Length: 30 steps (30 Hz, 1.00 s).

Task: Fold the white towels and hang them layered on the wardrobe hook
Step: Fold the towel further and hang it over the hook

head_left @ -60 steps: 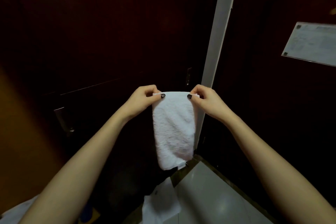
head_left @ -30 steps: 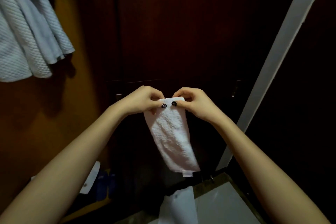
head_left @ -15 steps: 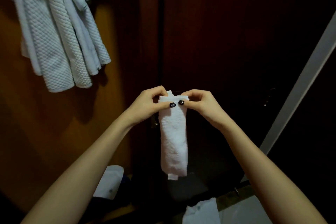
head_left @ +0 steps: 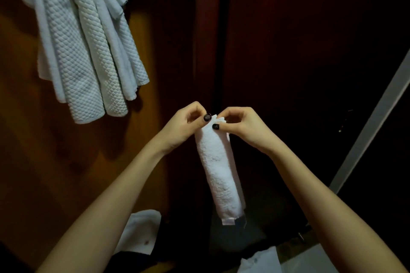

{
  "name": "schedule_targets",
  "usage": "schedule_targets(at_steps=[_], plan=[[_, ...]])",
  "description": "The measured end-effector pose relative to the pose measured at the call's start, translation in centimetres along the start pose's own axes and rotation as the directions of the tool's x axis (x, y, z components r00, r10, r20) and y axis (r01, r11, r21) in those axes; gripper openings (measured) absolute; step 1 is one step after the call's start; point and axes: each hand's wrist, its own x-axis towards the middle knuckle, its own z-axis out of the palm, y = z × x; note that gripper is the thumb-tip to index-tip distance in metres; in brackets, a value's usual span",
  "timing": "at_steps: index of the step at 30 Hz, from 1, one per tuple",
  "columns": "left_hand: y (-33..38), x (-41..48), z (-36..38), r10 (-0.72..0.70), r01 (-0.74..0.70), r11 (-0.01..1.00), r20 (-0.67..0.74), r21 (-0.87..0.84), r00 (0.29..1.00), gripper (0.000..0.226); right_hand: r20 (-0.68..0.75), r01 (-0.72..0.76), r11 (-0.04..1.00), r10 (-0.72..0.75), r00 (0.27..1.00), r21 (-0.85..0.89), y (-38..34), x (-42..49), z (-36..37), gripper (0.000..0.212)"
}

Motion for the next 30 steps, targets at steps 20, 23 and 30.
schedule_targets(at_steps=[20, 23, 30], plan=[[-1.3, 0.9, -2.3, 0.085, -0.067, 0.986, -0.115, 0.156, 0.990, 0.027, -0.038, -0.006, 0.983, -0.001, 0.999, -0.182, 0.1, 2.6, 0.3, 0.003], [-1.0, 0.4, -2.2, 0.123, -0.121, 0.992, -0.082, 0.030, 0.989, 0.033, -0.109, 0.047, 0.993, -0.059, 0.992, -0.105, 0.1, 3.1, 0.8, 0.003], [-2.5, 0.3, -1.1, 0.103, -0.097, 0.995, -0.197, 0.039, 0.975, 0.029, -0.269, 0.083, 0.965, -0.014, 0.963, 0.250, 0.1, 4.7, 2.2, 0.009]])
